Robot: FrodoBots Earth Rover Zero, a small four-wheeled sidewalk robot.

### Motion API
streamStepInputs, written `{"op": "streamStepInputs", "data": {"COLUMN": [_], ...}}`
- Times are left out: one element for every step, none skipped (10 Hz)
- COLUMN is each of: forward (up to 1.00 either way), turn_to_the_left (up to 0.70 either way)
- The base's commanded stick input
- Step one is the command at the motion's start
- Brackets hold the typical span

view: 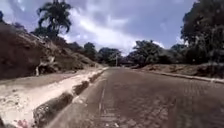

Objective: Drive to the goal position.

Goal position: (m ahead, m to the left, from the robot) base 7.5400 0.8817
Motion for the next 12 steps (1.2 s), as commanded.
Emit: {"op": "streamStepInputs", "data": {"forward": [1.00, 1.00, 1.00, 1.00, 1.00, 1.00, 1.00, 1.00, 1.00, 1.00, 1.00, 1.00], "turn_to_the_left": [0.00, 0.00, 0.00, 0.00, 0.00, 0.00, 0.00, 0.00, 0.00, 0.00, 0.00, 0.00]}}
